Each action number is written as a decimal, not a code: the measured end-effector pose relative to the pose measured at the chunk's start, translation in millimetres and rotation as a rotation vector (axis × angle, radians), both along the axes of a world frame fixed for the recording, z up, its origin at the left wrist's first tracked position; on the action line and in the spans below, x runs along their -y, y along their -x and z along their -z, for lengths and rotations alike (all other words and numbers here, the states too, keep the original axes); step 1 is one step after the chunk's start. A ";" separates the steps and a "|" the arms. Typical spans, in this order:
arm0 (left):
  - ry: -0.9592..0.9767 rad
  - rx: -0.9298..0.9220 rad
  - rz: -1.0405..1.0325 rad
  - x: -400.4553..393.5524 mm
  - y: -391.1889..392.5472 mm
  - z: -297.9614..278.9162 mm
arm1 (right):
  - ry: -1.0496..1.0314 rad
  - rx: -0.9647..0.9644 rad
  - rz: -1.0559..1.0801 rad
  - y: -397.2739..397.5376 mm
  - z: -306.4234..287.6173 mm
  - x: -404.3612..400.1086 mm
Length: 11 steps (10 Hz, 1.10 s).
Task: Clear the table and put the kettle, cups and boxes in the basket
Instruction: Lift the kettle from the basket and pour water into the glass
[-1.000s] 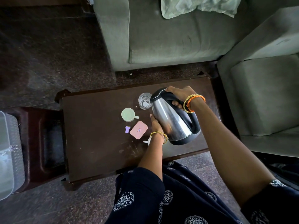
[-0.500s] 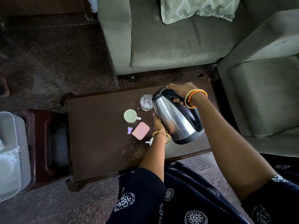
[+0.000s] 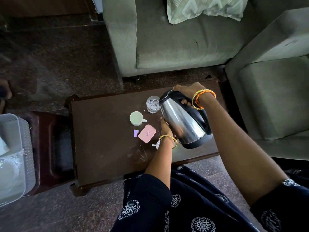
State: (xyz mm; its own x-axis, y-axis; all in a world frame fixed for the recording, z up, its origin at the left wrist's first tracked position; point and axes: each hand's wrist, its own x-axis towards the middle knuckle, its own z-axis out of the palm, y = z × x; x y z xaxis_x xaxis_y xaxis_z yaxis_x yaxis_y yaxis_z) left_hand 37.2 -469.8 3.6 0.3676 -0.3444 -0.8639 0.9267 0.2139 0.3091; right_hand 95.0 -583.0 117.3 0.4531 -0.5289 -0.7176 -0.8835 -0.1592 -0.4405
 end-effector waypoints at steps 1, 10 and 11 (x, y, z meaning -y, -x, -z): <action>-0.044 -0.019 0.080 -3.1 0.4 -0.1 | 0.022 0.017 0.016 1.8 2.4 -0.9; -0.111 -0.076 0.226 -22.4 -14.0 34.7 | 0.168 0.063 0.062 -5.4 9.4 -14.5; -0.114 -0.071 0.241 -22.7 -15.6 32.7 | 0.174 0.060 0.066 -3.8 9.9 -12.8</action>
State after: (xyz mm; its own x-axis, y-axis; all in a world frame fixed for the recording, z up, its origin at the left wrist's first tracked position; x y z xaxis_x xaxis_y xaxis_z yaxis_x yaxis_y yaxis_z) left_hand 52.8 -447.1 -29.1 0.2238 -0.3142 -0.9226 0.9668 -0.0482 0.2510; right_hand 98.7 -570.1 107.4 0.4527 -0.6726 -0.5854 -0.8675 -0.1805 -0.4635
